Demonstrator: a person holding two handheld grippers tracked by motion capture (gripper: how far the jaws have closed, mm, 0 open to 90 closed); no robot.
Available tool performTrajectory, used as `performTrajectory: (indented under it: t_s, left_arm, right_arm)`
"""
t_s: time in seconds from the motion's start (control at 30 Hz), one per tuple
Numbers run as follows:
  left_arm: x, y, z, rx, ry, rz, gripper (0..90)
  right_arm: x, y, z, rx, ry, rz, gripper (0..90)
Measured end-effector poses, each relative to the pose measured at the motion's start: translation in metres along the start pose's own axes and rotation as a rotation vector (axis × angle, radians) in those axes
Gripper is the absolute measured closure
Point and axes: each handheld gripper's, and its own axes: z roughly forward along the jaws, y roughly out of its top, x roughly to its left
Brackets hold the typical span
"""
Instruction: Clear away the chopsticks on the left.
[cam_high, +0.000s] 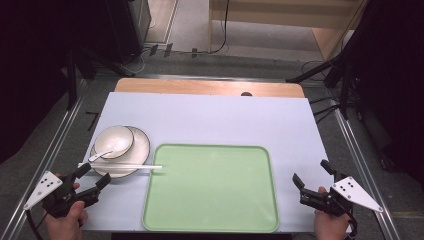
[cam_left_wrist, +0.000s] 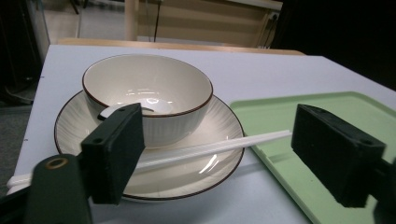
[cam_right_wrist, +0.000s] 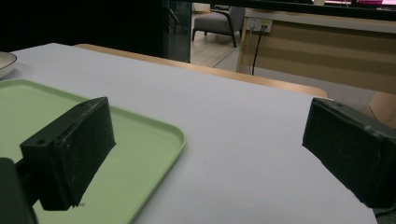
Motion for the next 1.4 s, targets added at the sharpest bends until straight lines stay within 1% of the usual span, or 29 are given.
performTrajectory:
  t_s: [0.03,0.07,0.1,0.13,0.17,0.2,0.23,0.27,0.3,0.33,0.37,0.4,0.47,0.5,0.53,0.57,0.6,0.63,0.67,0.7,0.73,0.87,0.93,0.97,1.03,1.13,1.3,1.37,1.4]
  left_arm:
    - [0.000,0.000,0.000,0.000,0.000,0.000,25.8]
    - [-0.005,0.001,0.000,0.002,0.014,0.007,33.7]
    - [-0.006,0.002,0.001,0.009,0.010,0.005,40.3]
    - [-0.007,0.002,0.002,0.018,-0.006,0.001,45.8]
    - [-0.007,0.002,0.002,0.018,-0.006,0.001,51.1]
    - [-0.007,0.001,0.003,0.027,-0.037,-0.009,51.1]
    - [-0.008,0.001,0.005,0.038,-0.065,-0.013,56.6]
    - [-0.010,0.001,0.007,0.067,-0.084,0.001,69.0]
    - [-0.011,0.001,0.008,0.073,-0.101,-0.002,74.8]
    - [-0.011,0.001,0.008,0.073,-0.101,-0.002,81.9]
    - [-0.013,0.003,0.010,0.077,-0.125,-0.006,86.6]
    - [-0.013,0.003,0.010,0.077,-0.125,-0.006,90.0]
    - [-0.018,0.004,0.019,0.104,-0.138,0.010,90.0]
    - [-0.018,0.004,0.019,0.104,-0.138,0.010,90.0]
    - [-0.025,0.004,0.026,0.129,-0.141,0.035,90.0]
    - [-0.025,0.004,0.026,0.129,-0.141,0.035,90.0]
    - [-0.028,0.005,0.031,0.143,-0.144,0.037,90.0]
    - [-0.031,0.005,0.035,0.163,-0.139,0.051,90.0]
    - [-0.035,0.004,0.043,0.195,-0.143,0.061,90.0]
    - [-0.035,0.003,0.047,0.212,-0.141,0.061,90.0]
    - [-0.035,0.003,0.047,0.212,-0.141,0.061,90.0]
    - [-0.032,-0.001,0.056,0.260,-0.126,0.047,90.0]
    - [-0.031,-0.002,0.057,0.266,-0.123,0.048,90.0]
    - [-0.031,-0.003,0.060,0.281,-0.102,0.054,90.0]
    - [-0.030,-0.004,0.064,0.286,-0.089,0.055,90.0]
    - [-0.029,-0.004,0.068,0.291,-0.089,0.054,90.0]
    - [-0.030,-0.002,0.086,0.326,-0.086,0.064,90.0]
    - [-0.030,-0.002,0.088,0.328,-0.086,0.064,90.0]
    - [-0.031,0.000,0.093,0.337,-0.085,0.062,90.0]
  right_arm:
    - [-0.001,0.000,0.000,-0.003,0.001,-0.003,2.8]
    - [-0.001,-0.001,0.000,-0.003,0.002,-0.004,2.8]
    - [-0.001,-0.001,0.000,-0.001,0.002,-0.004,2.8]
    - [-0.002,-0.002,0.000,-0.001,0.001,-0.006,2.8]
    - [-0.002,-0.002,0.000,-0.001,0.001,-0.006,2.8]
    - [-0.002,-0.003,0.000,0.002,0.002,-0.001,2.8]
    - [-0.002,-0.004,0.000,0.005,0.009,0.002,2.8]
    - [-0.003,-0.005,-0.001,0.004,0.015,0.009,2.8]
    - [-0.002,-0.004,-0.002,0.002,0.015,0.006,2.8]
    - [-0.002,-0.004,-0.002,0.002,0.015,0.006,2.8]
    - [0.000,-0.003,-0.003,0.000,0.011,-0.004,2.8]
    - [0.000,-0.003,-0.003,0.000,0.011,-0.004,2.8]
    - [0.001,-0.004,-0.002,0.003,0.014,-0.006,2.8]
    - [0.001,-0.004,-0.002,0.005,0.014,0.000,2.8]
    - [0.001,-0.004,-0.002,0.006,0.015,0.007,2.8]
    - [0.001,-0.004,-0.002,0.004,0.014,0.009,2.8]
    - [0.001,-0.004,-0.002,0.004,0.014,0.009,2.8]
    - [0.001,-0.004,-0.001,0.000,0.012,0.016,2.8]
    - [0.002,-0.004,0.001,0.002,0.014,0.016,2.8]
    - [0.003,-0.003,0.002,0.005,0.015,0.016,2.8]
    - [0.003,-0.003,0.002,0.005,0.015,0.016,2.8]
    - [0.009,0.001,0.011,0.007,0.034,-0.008,2.8]
    - [0.010,0.001,0.013,0.006,0.036,-0.013,2.8]
    - [0.012,0.001,0.015,0.010,0.043,-0.009,2.8]
    - [0.013,0.001,0.017,0.014,0.049,-0.013,2.8]
    - [0.013,0.000,0.017,0.015,0.053,-0.017,3.2]
    - [0.010,-0.003,0.009,0.015,0.033,-0.018,4.0]
    - [0.009,-0.003,0.008,0.014,0.032,-0.017,4.0]
    - [0.008,-0.004,0.005,0.015,0.028,-0.014,4.0]
